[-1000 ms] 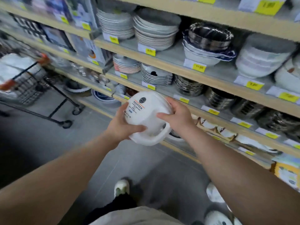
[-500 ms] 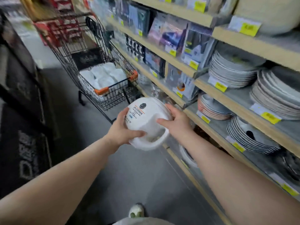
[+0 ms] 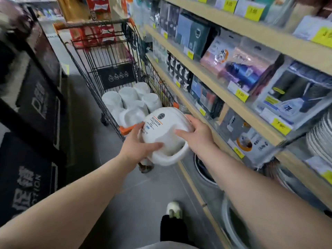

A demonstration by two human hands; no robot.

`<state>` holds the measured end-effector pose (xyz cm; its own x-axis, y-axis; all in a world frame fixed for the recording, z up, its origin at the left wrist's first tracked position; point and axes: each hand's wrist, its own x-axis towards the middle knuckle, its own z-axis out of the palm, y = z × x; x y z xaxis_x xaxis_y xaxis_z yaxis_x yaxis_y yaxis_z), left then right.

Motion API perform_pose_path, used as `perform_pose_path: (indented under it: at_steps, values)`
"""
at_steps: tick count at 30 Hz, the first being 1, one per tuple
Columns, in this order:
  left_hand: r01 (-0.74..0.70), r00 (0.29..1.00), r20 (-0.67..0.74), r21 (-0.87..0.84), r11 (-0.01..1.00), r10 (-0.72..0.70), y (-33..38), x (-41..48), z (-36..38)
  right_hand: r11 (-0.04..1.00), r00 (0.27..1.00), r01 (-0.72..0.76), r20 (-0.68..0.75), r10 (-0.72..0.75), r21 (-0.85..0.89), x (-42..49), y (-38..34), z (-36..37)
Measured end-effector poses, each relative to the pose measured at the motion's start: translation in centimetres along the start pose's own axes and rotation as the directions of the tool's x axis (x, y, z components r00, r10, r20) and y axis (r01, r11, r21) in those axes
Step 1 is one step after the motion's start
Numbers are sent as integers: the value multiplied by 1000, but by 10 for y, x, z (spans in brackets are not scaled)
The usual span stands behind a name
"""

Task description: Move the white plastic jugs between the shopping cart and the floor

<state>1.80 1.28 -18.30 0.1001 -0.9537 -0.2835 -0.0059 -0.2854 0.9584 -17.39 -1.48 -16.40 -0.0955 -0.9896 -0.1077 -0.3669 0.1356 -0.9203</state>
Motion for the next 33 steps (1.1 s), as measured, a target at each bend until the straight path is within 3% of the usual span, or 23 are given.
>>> perform_pose_path:
  at_steps: [8,15,19,23,28,33]
  values:
    - [4,993,-120,92,996,7,25,156,24,996,997,-64,40,67,-68,166,-15,8]
    - [22,999,-44,236,971,-12,36,261,8,980,984,-175,19,178,-93,267,-23,44]
    - [52,974,169,486,872,-152,41,325,-14,947,956,-291,-58,286,-134,312,-24,72]
    - [-82,900,350,723,686,-261,39,368,-27,898,922,-387,-79,379,-210,345,-16,91]
    - [-61,889,320,793,606,-329,22,405,-41,840,901,-431,-96,424,-330,368,-13,109]
    - [-27,858,312,821,571,-408,7,427,-47,835,877,-372,141,458,-405,377,7,114]
